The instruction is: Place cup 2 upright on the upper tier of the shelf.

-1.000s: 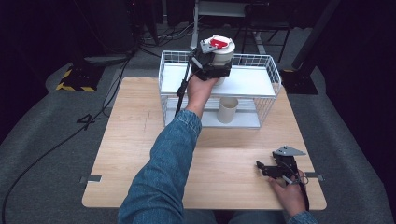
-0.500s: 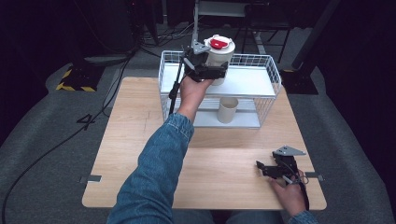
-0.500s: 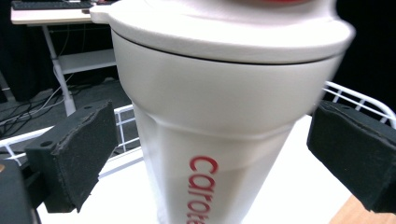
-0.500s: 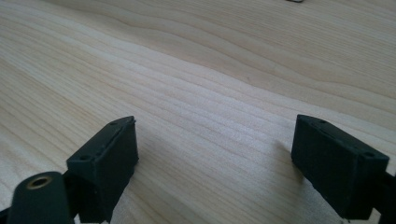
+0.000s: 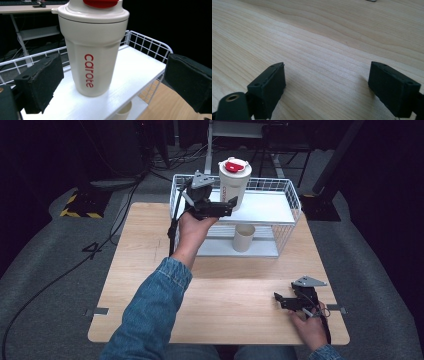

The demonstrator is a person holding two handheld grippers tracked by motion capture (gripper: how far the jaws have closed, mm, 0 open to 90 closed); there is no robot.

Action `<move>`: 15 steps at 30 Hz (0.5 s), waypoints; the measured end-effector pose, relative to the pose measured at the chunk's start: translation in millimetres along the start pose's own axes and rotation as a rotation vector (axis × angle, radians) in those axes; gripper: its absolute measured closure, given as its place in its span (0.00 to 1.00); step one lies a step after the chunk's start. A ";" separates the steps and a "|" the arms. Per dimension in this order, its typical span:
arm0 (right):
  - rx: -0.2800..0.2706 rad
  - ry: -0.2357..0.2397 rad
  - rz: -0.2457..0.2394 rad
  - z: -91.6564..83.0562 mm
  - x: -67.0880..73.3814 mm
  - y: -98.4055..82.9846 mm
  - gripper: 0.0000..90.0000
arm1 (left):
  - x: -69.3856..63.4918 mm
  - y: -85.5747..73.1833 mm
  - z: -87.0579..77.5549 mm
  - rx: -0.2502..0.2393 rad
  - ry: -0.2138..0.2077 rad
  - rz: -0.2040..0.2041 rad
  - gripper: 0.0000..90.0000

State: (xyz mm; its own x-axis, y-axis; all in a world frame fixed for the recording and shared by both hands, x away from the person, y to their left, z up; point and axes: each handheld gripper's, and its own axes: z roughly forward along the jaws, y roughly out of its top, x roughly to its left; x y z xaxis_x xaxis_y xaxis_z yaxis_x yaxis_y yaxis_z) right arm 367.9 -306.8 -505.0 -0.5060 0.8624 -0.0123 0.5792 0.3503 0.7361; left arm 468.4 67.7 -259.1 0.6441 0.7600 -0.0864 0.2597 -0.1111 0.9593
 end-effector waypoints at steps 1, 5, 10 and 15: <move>0.000 0.002 0.001 0.0 0.0 0.0 0.16 | -0.5 -1.0 -5.3 0.002 -0.001 0.002 0.04; -0.001 0.002 0.000 0.1 -0.1 0.0 0.16 | -2.8 -5.9 -25.6 0.000 -0.001 0.004 0.04; 0.000 0.003 -0.002 0.0 -0.2 0.0 0.16 | -5.8 -16.2 -48.8 -0.003 -0.001 -0.001 0.04; 0.000 0.003 -0.002 0.0 -0.2 0.0 0.16 | -7.4 -29.3 -67.4 0.012 0.012 -0.003 0.04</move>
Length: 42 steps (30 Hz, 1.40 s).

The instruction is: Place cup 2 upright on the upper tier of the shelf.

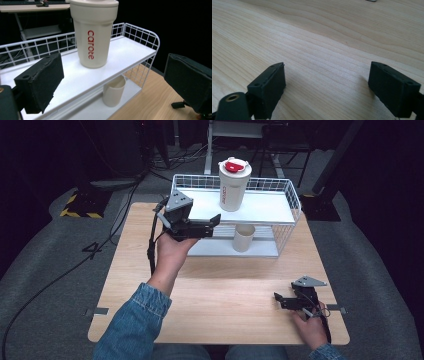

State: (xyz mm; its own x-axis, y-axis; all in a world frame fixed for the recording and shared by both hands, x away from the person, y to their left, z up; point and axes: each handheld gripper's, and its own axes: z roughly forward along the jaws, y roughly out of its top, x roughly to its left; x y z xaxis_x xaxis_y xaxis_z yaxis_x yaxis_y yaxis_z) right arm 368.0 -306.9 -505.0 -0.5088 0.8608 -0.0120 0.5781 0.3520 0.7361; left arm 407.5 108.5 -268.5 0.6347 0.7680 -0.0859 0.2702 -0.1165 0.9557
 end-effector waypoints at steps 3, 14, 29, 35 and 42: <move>0.002 0.000 0.001 -0.1 0.3 0.0 0.16 | -0.8 -8.0 -8.7 0.018 -0.001 0.003 0.04; 0.001 0.003 -0.003 -0.2 0.8 0.0 0.16 | -6.3 -39.9 -30.2 0.094 -0.006 0.042 0.04; 0.002 0.007 -0.004 -0.2 1.1 0.0 0.16 | 11.2 -103.6 -51.4 0.184 0.028 0.025 0.04; 0.002 0.007 -0.004 -0.2 1.1 -0.1 0.16 | 19.9 -128.4 -56.4 0.208 0.055 0.030 0.04; 0.002 0.007 -0.004 -0.2 1.1 -0.1 0.16 | 30.2 -164.0 -56.2 0.255 0.095 0.023 0.04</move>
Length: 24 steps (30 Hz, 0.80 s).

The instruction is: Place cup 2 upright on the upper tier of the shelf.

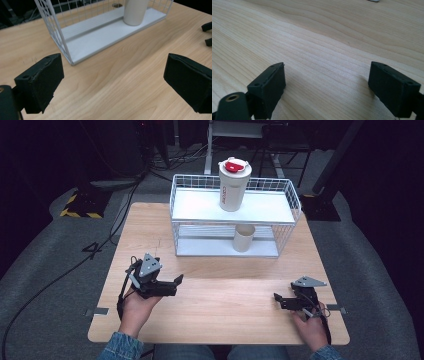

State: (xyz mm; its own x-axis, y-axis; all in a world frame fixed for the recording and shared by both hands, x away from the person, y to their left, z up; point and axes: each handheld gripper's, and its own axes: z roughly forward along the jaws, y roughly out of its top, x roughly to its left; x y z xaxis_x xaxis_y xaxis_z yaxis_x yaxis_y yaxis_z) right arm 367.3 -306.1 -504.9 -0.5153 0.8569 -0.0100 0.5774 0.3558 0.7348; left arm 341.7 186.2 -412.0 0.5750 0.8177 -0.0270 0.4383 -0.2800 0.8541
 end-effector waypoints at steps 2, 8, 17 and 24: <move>0.000 0.000 0.000 0.0 0.0 0.0 0.16 | 2.4 -7.5 2.6 0.006 0.000 -0.009 0.04; 0.000 0.000 0.000 0.0 0.0 0.0 0.16 | 10.2 -26.9 10.2 0.042 0.001 -0.057 0.04; 0.001 0.001 -0.001 -0.1 -0.1 0.0 0.16 | 16.4 -52.8 19.2 0.089 0.001 -0.101 0.04; 0.000 0.000 0.000 0.0 0.0 0.0 0.16 | 20.7 -69.1 25.7 0.155 0.021 -0.148 0.06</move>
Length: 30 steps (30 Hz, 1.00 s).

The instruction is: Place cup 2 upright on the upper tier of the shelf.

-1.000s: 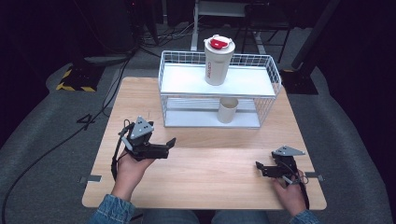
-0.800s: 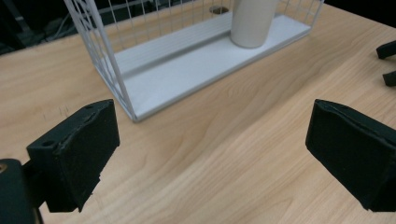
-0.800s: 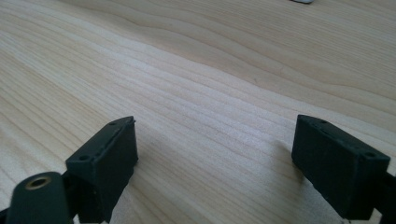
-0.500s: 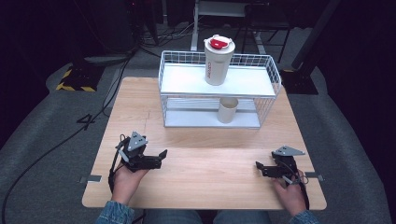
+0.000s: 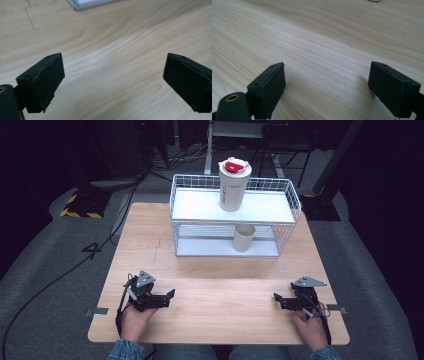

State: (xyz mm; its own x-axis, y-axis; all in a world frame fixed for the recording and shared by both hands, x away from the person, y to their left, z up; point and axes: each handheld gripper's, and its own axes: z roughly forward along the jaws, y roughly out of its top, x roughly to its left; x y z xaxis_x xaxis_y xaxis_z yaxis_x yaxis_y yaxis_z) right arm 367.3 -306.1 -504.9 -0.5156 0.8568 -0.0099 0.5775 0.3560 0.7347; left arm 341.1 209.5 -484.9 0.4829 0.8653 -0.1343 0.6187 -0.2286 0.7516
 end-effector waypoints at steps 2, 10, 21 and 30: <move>0.000 0.000 0.000 0.0 0.0 0.0 0.16 | 1.5 -3.2 2.2 0.014 0.007 -0.015 0.07; 0.000 0.000 0.000 0.0 0.0 0.0 0.16 | 1.6 -7.6 11.9 0.092 0.023 0.010 0.07; 0.000 0.000 0.000 0.0 0.0 0.0 0.16 | -1.3 -9.3 19.6 0.113 0.045 0.029 0.03; 0.000 0.000 0.002 0.0 0.1 0.0 0.16 | -4.8 -8.7 23.5 0.132 0.095 0.051 0.00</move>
State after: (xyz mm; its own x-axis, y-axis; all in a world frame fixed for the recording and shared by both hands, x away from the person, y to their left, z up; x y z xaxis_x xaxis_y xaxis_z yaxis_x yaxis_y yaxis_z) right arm 367.2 -306.1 -504.9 -0.5150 0.8572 -0.0084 0.5783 0.3547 0.7347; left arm 348.0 196.9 -505.9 0.4591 0.8878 -0.0314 0.6737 -0.3250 0.6637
